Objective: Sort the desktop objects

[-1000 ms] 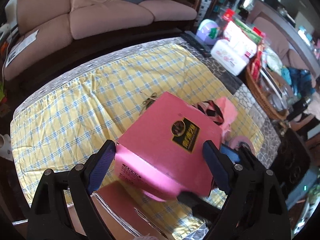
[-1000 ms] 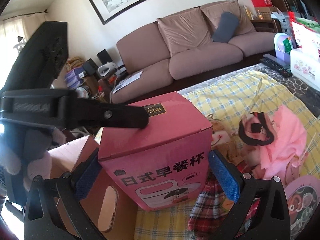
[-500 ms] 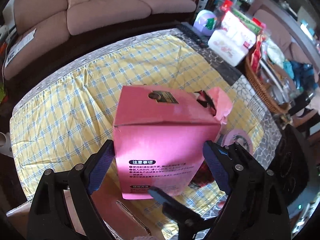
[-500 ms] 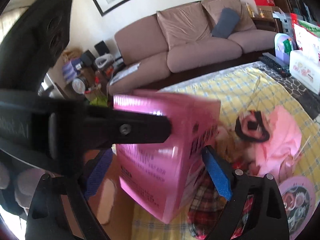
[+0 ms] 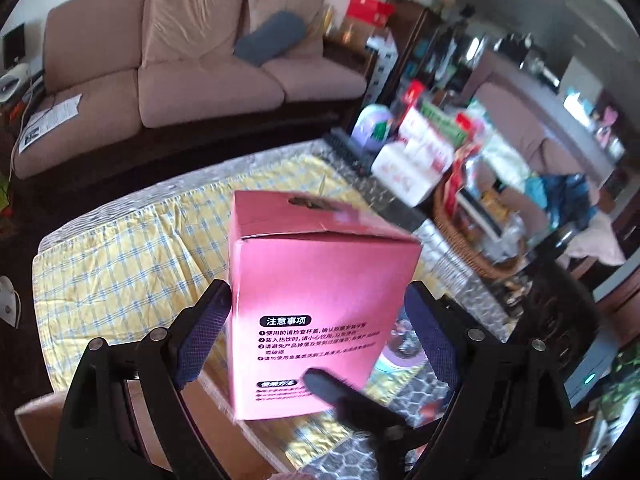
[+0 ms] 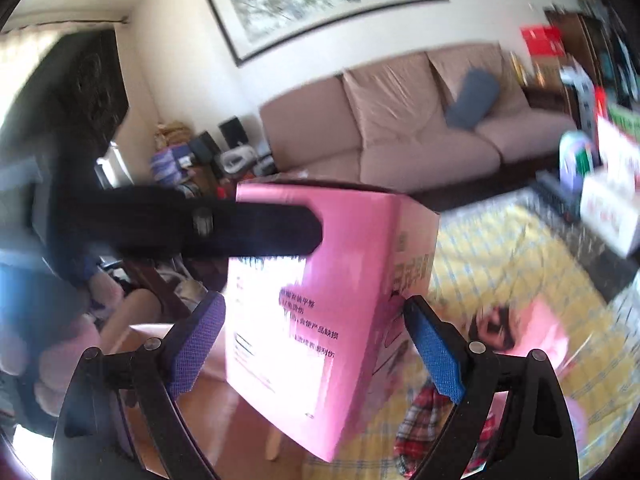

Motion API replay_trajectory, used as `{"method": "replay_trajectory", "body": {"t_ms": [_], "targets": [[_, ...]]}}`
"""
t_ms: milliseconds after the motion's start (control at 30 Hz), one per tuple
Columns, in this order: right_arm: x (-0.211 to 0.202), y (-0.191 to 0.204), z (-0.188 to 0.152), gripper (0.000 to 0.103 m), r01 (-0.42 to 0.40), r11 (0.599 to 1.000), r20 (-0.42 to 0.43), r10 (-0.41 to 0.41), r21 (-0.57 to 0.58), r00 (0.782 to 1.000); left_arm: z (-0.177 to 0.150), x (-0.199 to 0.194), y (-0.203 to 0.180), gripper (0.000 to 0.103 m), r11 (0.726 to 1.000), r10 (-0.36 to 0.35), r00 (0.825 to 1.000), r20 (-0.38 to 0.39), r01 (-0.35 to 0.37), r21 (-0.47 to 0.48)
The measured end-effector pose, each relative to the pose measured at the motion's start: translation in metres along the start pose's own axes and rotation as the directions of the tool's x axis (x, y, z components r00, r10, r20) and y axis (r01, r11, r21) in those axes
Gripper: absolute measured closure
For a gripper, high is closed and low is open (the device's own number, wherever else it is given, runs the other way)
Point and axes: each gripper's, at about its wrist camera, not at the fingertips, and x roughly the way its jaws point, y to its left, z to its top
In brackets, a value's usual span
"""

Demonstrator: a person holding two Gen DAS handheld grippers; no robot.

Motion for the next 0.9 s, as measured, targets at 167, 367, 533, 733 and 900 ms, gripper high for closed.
{"method": "replay_trajectory", "body": {"t_ms": [167,367,533,733,900], "targets": [[-0.035,0.077,0.027,0.010,-0.049,0.984,0.022,0.054,-0.173,0.998,-0.024,-0.059,0.035,0.016,0.985,-0.100,0.993,0.057,0.107,-0.135],[-0.027,0.170,0.009,0.009,-0.073,0.942,-0.075,0.051,-0.327,0.996,-0.076,-0.101,0.101,0.013,0.920,-0.171,0.978,0.118,0.201,-0.336],[-0.006,0.201,-0.027,0.010,-0.090,0.933,-0.164,0.034,-0.349,0.986,-0.122,-0.096,0.147,0.013,0.864,-0.207,0.973,0.101,0.231,-0.448],[0.031,0.199,-0.054,0.010,-0.092,0.936,-0.241,0.008,-0.341,0.971,-0.155,-0.053,0.196,0.011,0.756,-0.284,0.952,0.114,0.295,-0.585],[0.057,0.184,-0.066,0.010,-0.125,0.952,-0.307,0.034,-0.281,0.951,-0.165,-0.020,0.222,0.011,0.708,-0.298,0.949,0.100,0.290,-0.644]]}}
